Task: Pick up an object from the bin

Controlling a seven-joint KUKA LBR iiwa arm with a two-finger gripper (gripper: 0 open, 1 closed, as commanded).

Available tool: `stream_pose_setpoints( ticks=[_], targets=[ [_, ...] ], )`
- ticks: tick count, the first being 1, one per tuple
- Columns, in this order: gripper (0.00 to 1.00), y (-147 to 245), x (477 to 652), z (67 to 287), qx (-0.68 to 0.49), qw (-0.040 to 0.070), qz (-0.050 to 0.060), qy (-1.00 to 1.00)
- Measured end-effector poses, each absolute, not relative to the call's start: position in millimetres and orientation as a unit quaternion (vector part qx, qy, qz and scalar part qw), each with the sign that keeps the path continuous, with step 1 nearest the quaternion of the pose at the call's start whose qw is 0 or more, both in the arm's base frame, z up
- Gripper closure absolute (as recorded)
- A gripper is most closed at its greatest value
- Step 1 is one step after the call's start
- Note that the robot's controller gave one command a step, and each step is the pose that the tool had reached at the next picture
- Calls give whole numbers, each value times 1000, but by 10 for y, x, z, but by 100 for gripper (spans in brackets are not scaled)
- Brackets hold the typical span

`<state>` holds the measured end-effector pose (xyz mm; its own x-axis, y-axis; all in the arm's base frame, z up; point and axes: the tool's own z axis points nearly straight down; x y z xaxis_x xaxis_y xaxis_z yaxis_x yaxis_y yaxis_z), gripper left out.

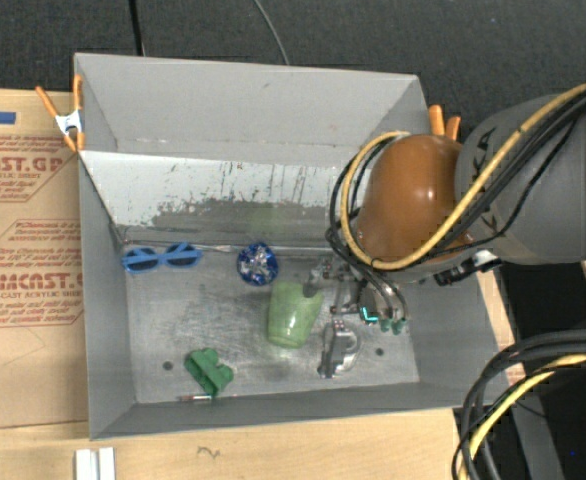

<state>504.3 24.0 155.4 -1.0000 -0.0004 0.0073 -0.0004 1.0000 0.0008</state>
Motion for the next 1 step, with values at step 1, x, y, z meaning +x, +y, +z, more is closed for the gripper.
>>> stream_pose_setpoints(
  ticks=[1],
  targets=[
    [0,278,5266,1284,-37,-19,-1,-999]
  ],
)
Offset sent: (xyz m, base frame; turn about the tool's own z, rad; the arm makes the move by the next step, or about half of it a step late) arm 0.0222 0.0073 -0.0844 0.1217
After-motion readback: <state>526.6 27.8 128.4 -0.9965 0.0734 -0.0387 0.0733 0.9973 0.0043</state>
